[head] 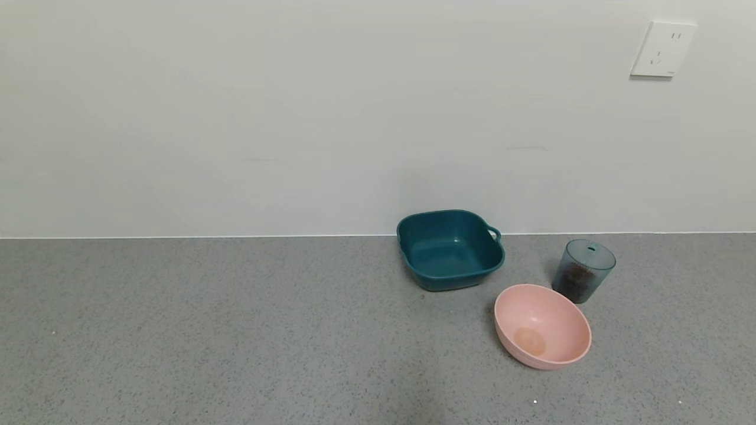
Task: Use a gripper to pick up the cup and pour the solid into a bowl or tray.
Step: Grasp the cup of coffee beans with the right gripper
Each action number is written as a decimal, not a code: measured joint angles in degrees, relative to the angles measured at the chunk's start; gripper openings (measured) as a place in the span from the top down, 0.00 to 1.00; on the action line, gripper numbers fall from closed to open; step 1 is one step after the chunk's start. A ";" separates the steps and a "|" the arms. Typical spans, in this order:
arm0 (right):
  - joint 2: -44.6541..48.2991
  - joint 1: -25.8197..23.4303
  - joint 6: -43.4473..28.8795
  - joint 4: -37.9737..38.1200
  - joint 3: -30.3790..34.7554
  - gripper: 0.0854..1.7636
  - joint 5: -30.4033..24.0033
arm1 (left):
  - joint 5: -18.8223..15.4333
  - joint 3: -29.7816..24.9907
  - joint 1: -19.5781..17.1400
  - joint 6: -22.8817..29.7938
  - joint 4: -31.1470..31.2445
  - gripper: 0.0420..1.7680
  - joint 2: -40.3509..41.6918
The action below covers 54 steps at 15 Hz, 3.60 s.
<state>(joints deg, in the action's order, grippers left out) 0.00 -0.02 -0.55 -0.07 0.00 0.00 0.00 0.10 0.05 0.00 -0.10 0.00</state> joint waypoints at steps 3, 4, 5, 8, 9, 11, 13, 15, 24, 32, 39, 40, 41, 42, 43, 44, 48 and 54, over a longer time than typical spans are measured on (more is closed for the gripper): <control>0.00 0.02 -0.02 -0.02 0.00 0.03 0.00 | 0.00 0.00 0.00 0.00 0.00 0.01 0.00; 0.00 0.02 -0.07 -0.09 0.00 0.03 0.02 | 0.00 0.00 0.00 0.00 0.00 0.01 0.00; 0.00 0.02 -0.13 -0.11 0.00 0.03 0.00 | 0.00 0.00 0.00 0.00 0.00 0.01 0.00; 0.00 0.02 -0.16 -0.20 0.00 0.03 0.05 | 0.00 0.00 0.00 0.00 -0.01 0.01 0.00; -0.02 0.02 -0.24 0.12 0.00 0.03 0.13 | 0.00 0.00 0.00 0.00 0.02 0.01 0.00; -0.02 -0.07 -0.33 0.21 -0.07 0.03 0.18 | 0.00 0.00 0.00 0.00 0.00 0.01 0.00; -0.02 -0.07 -0.38 0.32 -0.13 0.03 0.73 | 0.00 0.00 0.00 0.00 0.02 0.01 0.00; -0.46 -0.05 -0.27 0.43 -1.45 0.03 0.90 | 0.00 0.00 0.00 0.00 -0.01 0.01 0.00; -21.53 -0.11 1.06 -0.44 -18.08 0.03 0.16 | 0.00 0.00 0.00 0.00 0.00 0.01 0.00; -53.83 1.15 1.49 -13.07 -28.61 0.03 0.35 | 0.00 0.00 0.00 0.00 0.00 0.01 0.00; -79.79 0.73 0.84 -30.60 -26.89 0.03 0.62 | 0.00 0.00 0.00 0.00 0.02 0.01 0.00; -82.74 0.57 0.62 -33.94 -26.10 0.03 0.62 | -0.02 0.00 0.00 0.00 0.00 0.01 0.00; -85.80 0.44 0.34 -37.71 -25.21 0.03 0.77 | 0.00 0.00 0.00 0.00 0.02 0.01 0.00; -88.55 0.35 -0.09 -41.44 -24.39 0.03 1.07 | 0.00 0.00 0.00 0.00 0.00 0.01 0.00; -91.21 0.33 -0.79 -44.93 -23.70 0.03 1.45 | 0.00 0.00 0.00 0.00 0.00 0.01 0.00; -93.97 0.24 -1.45 -48.63 -23.09 0.03 1.87 | 0.00 0.00 0.00 0.00 0.02 0.01 0.00; -102.39 -0.20 -2.29 -58.99 -21.03 0.03 2.34 | 0.00 0.00 0.00 0.00 0.00 0.01 0.00; -109.20 -0.49 -2.26 -65.17 -20.72 0.03 2.36 | 0.00 0.00 0.00 0.00 0.00 0.01 0.00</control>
<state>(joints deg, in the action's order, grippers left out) -109.20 -0.51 -2.80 -65.24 -20.72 2.36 0.00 0.10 0.05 0.00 -0.10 0.00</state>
